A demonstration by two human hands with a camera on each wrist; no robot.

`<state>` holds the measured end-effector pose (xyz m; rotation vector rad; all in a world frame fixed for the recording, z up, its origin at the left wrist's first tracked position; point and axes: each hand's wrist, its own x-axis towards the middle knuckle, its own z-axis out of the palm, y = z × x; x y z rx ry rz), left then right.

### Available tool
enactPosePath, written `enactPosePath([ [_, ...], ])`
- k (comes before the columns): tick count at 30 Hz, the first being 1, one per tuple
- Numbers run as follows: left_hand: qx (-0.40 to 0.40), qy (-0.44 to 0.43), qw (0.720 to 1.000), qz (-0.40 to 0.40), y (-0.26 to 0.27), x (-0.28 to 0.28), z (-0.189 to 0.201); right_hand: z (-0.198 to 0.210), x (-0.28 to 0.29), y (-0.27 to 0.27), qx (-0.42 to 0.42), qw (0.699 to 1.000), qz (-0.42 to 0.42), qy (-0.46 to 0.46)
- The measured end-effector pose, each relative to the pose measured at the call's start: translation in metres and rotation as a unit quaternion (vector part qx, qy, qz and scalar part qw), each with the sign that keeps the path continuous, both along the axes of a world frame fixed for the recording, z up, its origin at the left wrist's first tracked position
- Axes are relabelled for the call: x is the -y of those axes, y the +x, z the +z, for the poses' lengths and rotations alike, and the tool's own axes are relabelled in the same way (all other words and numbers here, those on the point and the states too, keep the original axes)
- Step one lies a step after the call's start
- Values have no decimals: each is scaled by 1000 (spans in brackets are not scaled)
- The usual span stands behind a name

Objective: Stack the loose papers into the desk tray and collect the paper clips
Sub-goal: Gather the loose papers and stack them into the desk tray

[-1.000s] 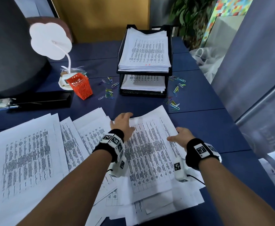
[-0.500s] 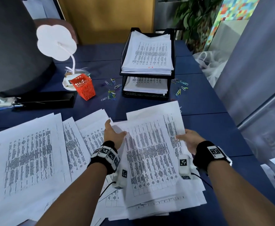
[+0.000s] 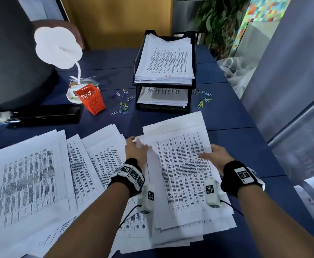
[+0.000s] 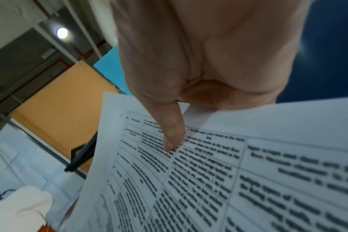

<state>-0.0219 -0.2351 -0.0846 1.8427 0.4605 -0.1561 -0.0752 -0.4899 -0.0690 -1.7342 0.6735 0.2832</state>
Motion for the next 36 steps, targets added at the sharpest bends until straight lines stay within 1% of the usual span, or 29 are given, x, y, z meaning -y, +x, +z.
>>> enactPosePath([
  [4,-31,-61,998,2,7,0,5,21,3,6,57,997,-28,44],
  [6,-40,-72,996,-25,9,5,11,39,1,12,92,994,-36,54],
  [9,-5,-77,996,-50,14,14,34,70,1,19,151,987,-38,39],
  [12,87,-97,990,-58,25,20,67,103,-1,23,211,977,-31,0],
  [15,182,-82,978,-60,32,22,101,129,-6,28,294,954,-46,-35],
  [17,264,-89,960,-42,36,19,126,143,-12,29,349,934,-73,-31],
  [18,299,-108,947,-38,37,17,136,149,-16,29,373,923,-87,-28],
  [20,351,-140,925,-47,39,11,147,155,-23,28,412,906,-98,-5],
  [21,367,-141,918,-54,39,8,150,156,-26,27,423,901,-93,8],
  [23,371,-129,917,-70,37,6,149,152,-32,26,415,907,-78,5],
  [26,345,-81,933,-66,31,8,132,133,-34,26,371,926,-70,-17],
  [27,335,-83,937,-61,30,7,125,126,-33,26,360,930,-76,-19],
  [29,316,-106,942,-50,32,5,115,117,-29,25,348,933,-90,-14],
  [32,283,-165,944,-31,36,2,110,110,-27,24,338,936,-92,25],
  [34,268,-194,942,-51,37,6,112,109,-32,25,337,937,-82,47],
  [36,249,-193,946,-78,36,15,116,110,-40,28,344,934,-80,56],
])
